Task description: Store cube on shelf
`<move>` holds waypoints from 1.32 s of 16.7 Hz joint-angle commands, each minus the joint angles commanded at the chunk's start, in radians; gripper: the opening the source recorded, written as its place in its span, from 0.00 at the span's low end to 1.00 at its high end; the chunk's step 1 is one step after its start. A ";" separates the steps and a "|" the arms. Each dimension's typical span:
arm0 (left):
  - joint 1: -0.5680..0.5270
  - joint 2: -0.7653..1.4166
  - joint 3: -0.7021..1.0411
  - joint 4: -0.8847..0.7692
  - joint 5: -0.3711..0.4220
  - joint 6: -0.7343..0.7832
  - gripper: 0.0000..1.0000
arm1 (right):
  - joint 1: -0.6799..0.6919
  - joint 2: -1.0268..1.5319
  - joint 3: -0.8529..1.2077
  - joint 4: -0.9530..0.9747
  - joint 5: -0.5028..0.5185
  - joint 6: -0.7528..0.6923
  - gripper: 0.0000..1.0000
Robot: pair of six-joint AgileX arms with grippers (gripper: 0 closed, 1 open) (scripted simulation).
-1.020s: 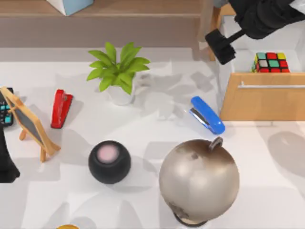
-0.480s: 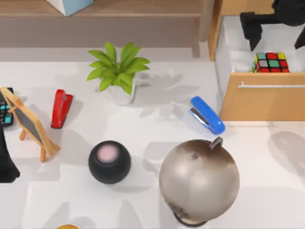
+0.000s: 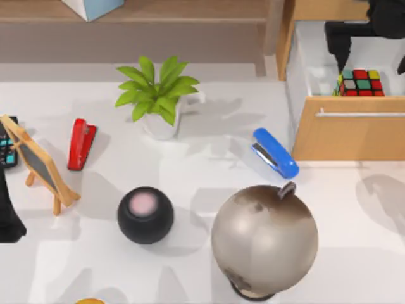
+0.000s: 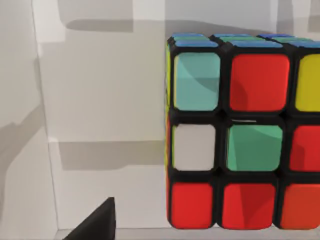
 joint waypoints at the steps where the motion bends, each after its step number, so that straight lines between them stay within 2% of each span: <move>1: 0.000 0.000 0.000 0.000 0.000 0.000 1.00 | 0.005 -0.002 -0.002 0.002 0.000 -0.001 1.00; 11: 0.000 0.000 0.000 0.000 0.000 0.000 1.00 | 0.002 -0.038 -0.210 0.160 0.001 -0.001 1.00; 19: 0.000 0.000 0.000 0.000 0.000 0.000 1.00 | -0.003 0.014 -0.212 0.226 0.000 -0.002 1.00; 22: 0.000 0.000 0.000 0.000 0.000 0.000 1.00 | -0.003 0.014 -0.212 0.226 0.000 -0.002 0.77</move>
